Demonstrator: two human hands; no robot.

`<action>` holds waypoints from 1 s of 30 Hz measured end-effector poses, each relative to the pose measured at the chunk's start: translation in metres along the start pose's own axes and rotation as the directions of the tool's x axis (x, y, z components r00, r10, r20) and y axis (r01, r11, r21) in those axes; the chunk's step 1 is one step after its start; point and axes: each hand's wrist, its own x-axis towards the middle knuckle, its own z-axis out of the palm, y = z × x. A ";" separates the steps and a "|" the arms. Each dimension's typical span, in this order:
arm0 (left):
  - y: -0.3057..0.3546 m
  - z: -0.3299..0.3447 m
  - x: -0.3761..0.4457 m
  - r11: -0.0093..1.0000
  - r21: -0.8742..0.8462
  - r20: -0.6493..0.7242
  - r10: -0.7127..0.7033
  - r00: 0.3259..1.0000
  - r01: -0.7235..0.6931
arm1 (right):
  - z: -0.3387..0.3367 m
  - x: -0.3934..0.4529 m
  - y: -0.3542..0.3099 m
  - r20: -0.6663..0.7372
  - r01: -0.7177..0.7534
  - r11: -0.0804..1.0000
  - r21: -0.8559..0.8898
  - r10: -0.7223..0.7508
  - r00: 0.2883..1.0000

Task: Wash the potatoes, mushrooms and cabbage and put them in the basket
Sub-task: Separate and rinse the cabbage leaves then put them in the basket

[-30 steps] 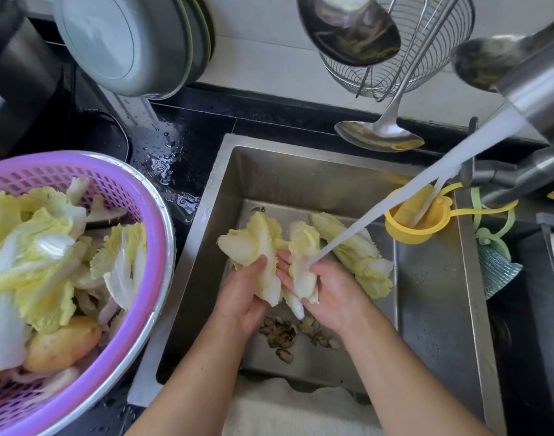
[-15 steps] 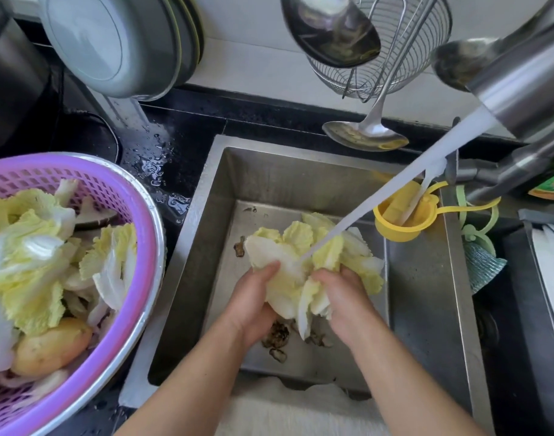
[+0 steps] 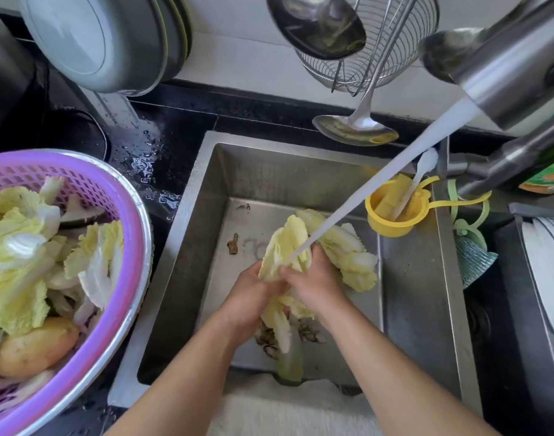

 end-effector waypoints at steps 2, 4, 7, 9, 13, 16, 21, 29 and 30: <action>0.000 -0.002 0.000 0.993 -0.105 0.073 -0.037 0.997 0.045 | -0.010 0.001 0.001 -0.046 -0.079 0.975 0.210 0.090 0.995; -0.001 -0.006 0.003 0.977 -0.197 0.060 -0.072 0.996 0.082 | -0.023 0.004 0.006 -0.113 -0.138 0.897 0.420 0.203 0.973; -0.001 -0.009 0.006 0.942 -0.316 -0.033 -0.129 0.991 0.112 | -0.042 0.006 0.014 -0.022 -0.239 0.798 0.553 0.300 0.954; 0.002 -0.008 0.005 0.905 -0.409 -0.066 -0.162 0.985 0.122 | -0.052 0.003 0.014 0.106 -0.320 0.741 0.591 0.321 0.941; 0.003 -0.006 0.006 0.817 -0.561 -0.018 -0.172 0.985 0.133 | -0.051 -0.006 0.010 0.224 -0.372 0.693 0.617 0.299 0.928; 0.002 -0.003 0.005 0.863 -0.494 0.006 -0.120 0.993 0.107 | -0.027 -0.008 0.010 0.244 -0.368 0.687 0.626 0.276 0.930; -0.005 -0.001 0.007 0.924 -0.374 -0.056 -0.108 0.993 0.080 | 0.005 -0.006 0.008 0.034 -0.263 0.853 0.452 0.278 0.960; -0.001 0.000 0.007 0.936 -0.329 -0.012 -0.135 0.991 0.123 | 0.042 -0.010 -0.004 0.098 -0.046 0.860 -0.507 0.110 0.989; -0.001 -0.001 0.006 0.940 -0.317 -0.007 -0.132 0.991 0.123 | 0.041 -0.009 -0.004 0.156 -0.005 0.851 -0.525 0.102 0.982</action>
